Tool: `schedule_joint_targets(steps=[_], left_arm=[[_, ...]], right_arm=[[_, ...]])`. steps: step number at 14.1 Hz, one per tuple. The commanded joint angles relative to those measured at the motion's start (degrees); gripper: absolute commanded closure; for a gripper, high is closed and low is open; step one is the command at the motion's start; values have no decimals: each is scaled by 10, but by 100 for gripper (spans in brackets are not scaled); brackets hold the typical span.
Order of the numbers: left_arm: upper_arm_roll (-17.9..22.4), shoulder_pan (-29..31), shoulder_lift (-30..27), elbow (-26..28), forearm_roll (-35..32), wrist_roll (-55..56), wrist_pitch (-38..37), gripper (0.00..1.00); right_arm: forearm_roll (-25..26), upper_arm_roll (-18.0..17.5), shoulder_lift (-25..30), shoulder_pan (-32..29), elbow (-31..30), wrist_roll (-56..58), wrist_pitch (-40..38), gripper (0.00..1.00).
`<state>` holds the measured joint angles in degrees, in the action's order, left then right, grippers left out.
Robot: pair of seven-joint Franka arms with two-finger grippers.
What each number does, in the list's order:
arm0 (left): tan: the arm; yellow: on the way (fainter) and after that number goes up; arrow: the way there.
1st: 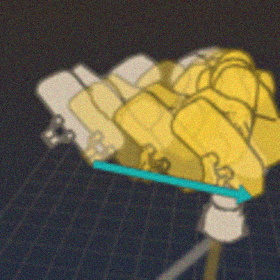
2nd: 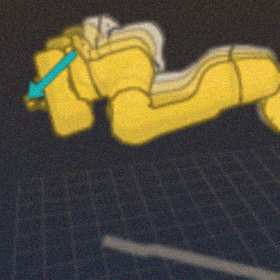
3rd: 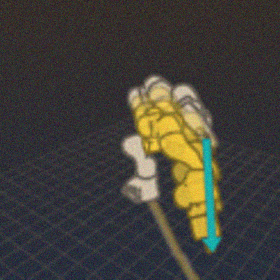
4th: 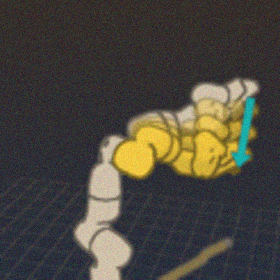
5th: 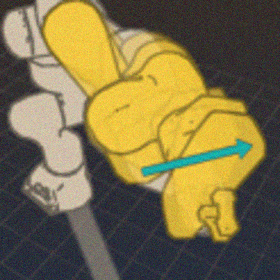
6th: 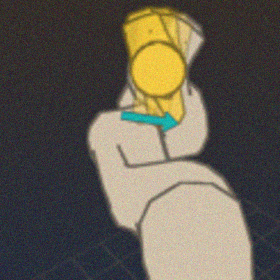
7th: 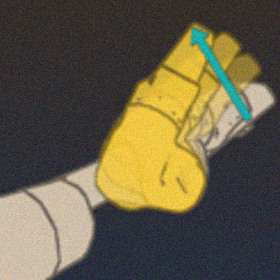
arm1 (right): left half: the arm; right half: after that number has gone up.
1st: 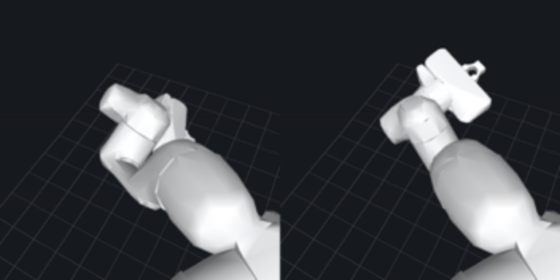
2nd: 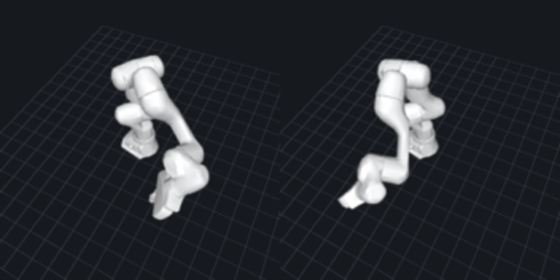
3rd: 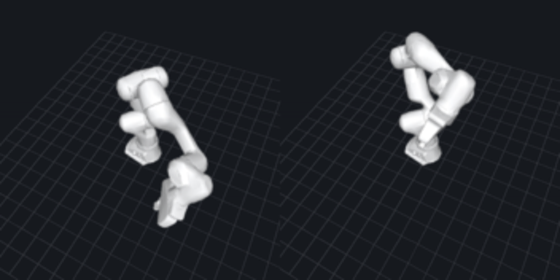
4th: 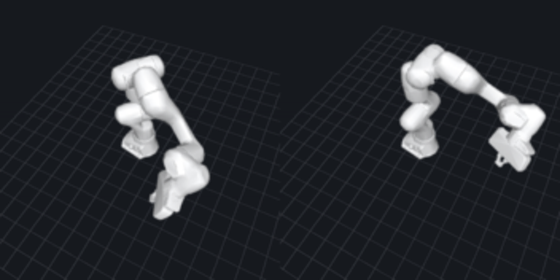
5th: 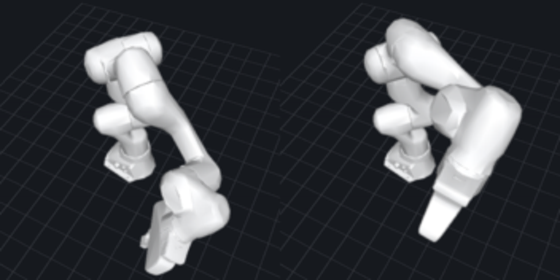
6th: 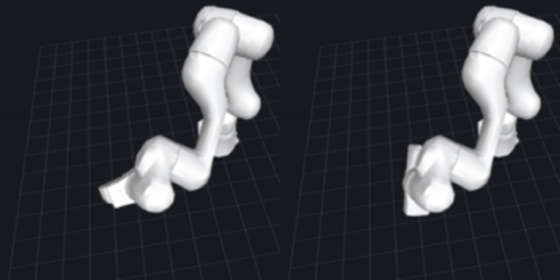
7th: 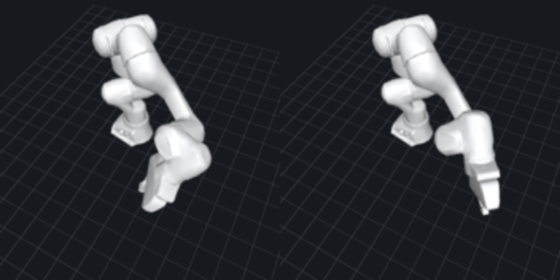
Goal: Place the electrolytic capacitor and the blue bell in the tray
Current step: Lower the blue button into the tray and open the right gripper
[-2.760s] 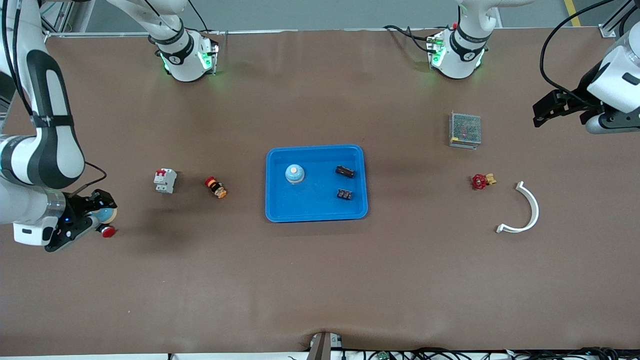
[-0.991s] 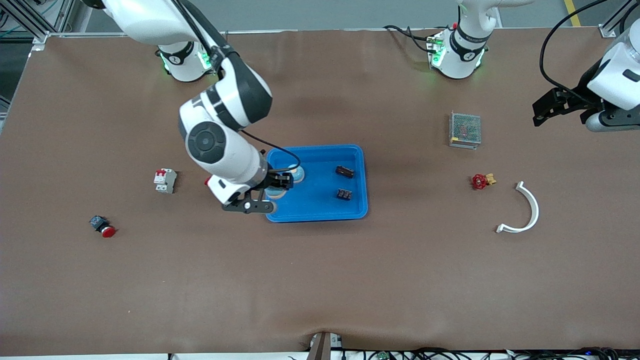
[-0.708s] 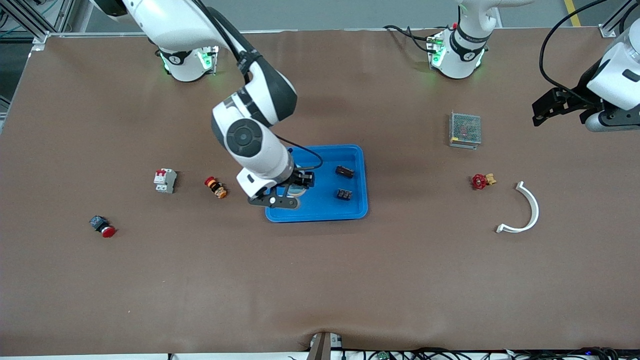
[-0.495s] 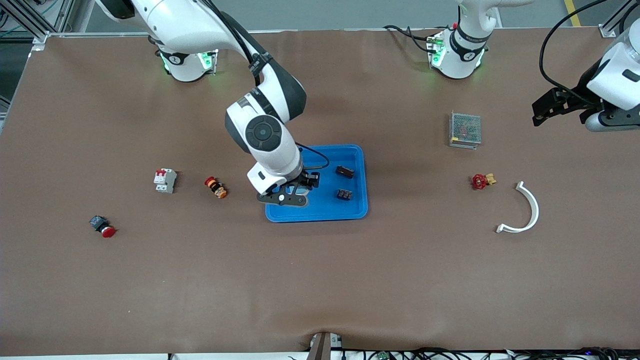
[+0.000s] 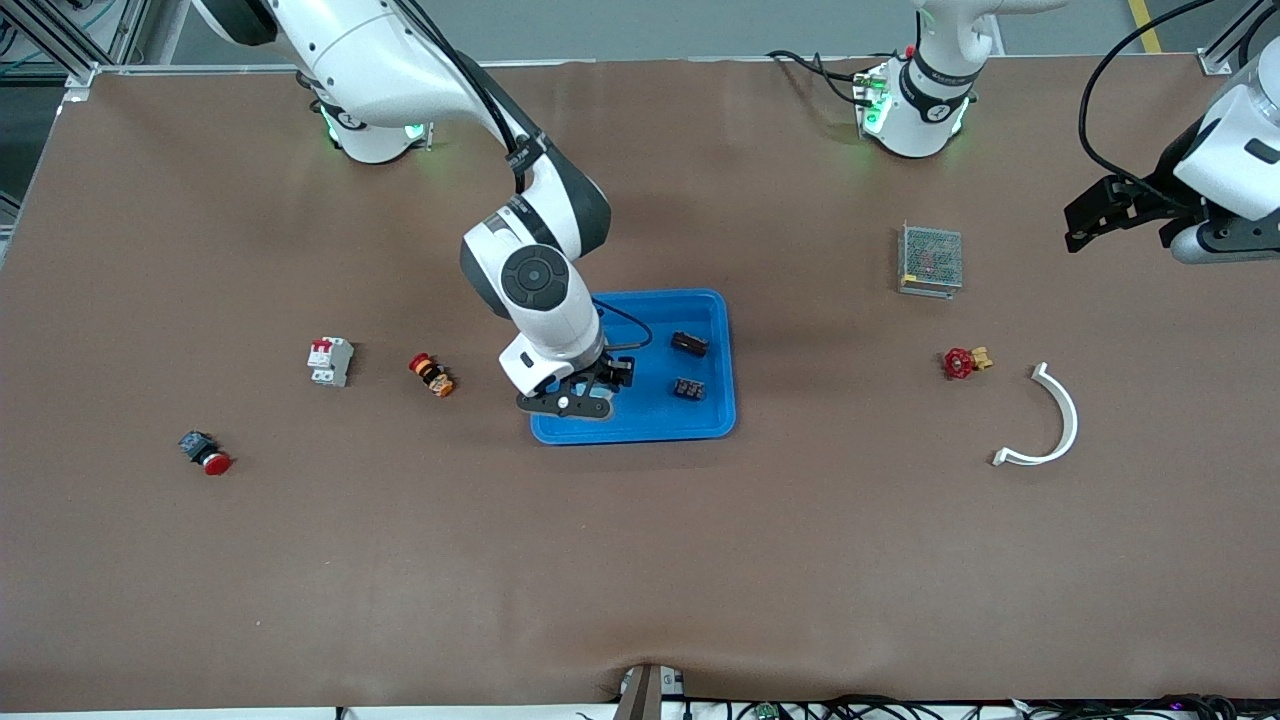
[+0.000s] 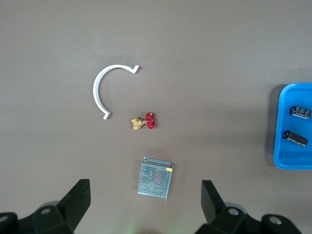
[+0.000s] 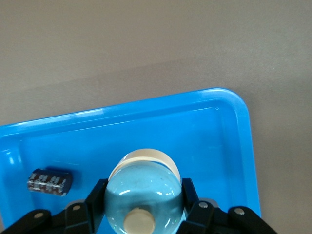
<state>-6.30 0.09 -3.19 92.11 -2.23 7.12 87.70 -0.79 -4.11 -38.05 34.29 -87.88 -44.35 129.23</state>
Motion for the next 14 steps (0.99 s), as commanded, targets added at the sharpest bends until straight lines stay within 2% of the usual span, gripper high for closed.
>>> schedule_joint_targets(steps=[1, 14], left_arm=[[-1, 4, -3, -5, 8, -12, -9, 0], [1, 6, 4, -11, 8, -13, -2, 0]], right_arm=[[25, 2, -10, 3, -5, -9, 11, 58], [42, 2, -52, 17, -11, -9, 41, 57]])
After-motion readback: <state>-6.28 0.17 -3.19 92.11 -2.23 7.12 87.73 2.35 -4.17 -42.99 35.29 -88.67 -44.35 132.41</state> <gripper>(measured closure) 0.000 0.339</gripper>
